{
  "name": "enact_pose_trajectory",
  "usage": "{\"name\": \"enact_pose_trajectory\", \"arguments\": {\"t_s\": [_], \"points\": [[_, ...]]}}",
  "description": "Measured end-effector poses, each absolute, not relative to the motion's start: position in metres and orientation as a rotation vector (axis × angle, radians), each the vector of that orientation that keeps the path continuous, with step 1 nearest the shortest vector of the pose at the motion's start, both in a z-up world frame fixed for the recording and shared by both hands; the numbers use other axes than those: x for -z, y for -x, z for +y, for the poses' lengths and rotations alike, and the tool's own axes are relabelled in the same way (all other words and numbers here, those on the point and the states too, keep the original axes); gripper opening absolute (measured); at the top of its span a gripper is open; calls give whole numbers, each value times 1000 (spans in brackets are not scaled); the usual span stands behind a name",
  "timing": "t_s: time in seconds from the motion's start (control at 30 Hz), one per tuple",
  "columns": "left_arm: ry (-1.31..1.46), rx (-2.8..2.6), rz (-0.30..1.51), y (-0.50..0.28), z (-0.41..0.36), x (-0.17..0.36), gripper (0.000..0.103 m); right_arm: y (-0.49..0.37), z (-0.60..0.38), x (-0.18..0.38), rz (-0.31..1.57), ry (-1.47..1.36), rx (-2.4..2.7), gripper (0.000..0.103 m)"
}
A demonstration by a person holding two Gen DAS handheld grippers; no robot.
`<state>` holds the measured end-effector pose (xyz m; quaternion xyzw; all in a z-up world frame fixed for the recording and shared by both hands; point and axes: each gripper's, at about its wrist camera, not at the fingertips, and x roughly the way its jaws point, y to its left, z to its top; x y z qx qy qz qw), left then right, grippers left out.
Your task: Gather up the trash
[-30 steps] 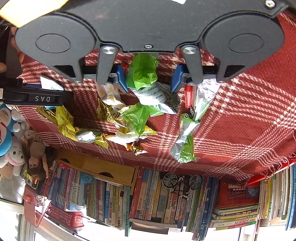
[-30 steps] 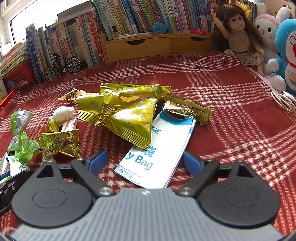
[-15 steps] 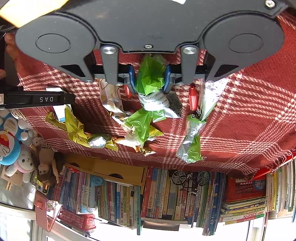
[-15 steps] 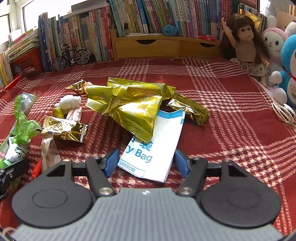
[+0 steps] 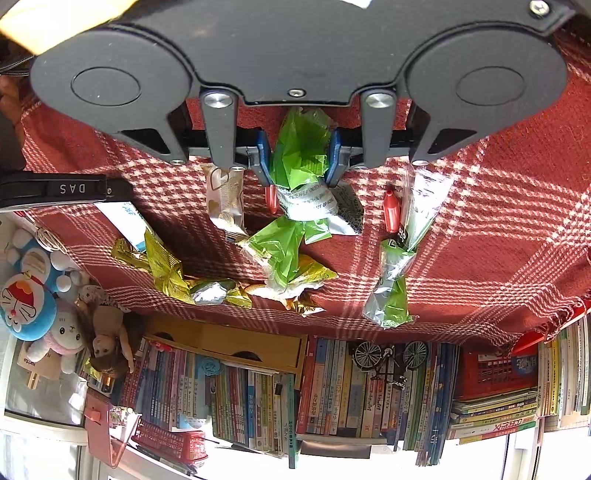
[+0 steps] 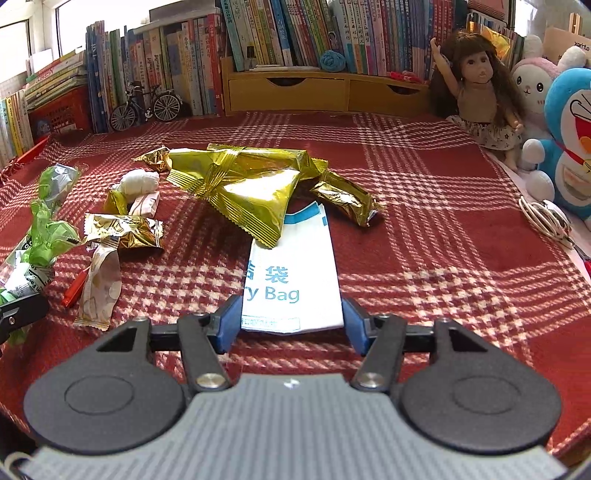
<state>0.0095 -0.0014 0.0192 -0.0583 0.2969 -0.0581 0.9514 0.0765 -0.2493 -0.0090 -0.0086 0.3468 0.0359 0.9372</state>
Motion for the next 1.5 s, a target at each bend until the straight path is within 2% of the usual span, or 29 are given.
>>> {"name": "enact_pose_trajectory", "arguments": {"t_s": [0.03, 0.13, 0.23, 0.33, 0.43, 0.53, 0.73, 0.8, 0.83, 0.87, 1.03, 1.13, 1.5], "points": [[115, 117, 604, -9, -1, -19, 28, -75, -251, 9, 709, 20, -67, 72], [95, 108, 598, -7, 0, -19, 32, -72, -259, 10, 706, 65, 2, 75], [88, 104, 592, -7, 1, -19, 44, -72, -265, 9, 688, 86, 39, 83], [85, 105, 582, -7, 3, -19, 51, -71, -267, 7, 656, 86, -7, 89], [78, 113, 578, -12, 5, -19, 57, -77, -262, 4, 626, 125, -68, 93], [81, 130, 589, -20, 5, -19, 62, -90, -261, 5, 621, 126, -111, 94], [118, 138, 601, -31, 7, -17, 61, -116, -270, 10, 647, 68, -153, 94], [122, 142, 605, -33, 7, -17, 53, -121, -271, 13, 664, 58, -172, 94], [125, 148, 613, -36, 7, -16, 43, -122, -271, 14, 670, 59, -177, 93], [130, 153, 623, -37, 8, -16, 38, -124, -270, 16, 679, 60, -184, 93], [130, 160, 616, -37, 7, -15, 34, -121, -268, 18, 677, 71, -205, 80], [128, 166, 606, -33, 6, -18, 32, -117, -267, 15, 677, 75, -197, 62], [130, 173, 580, -16, 8, -28, 32, -94, -264, 4, 668, 80, -198, 53]]}}
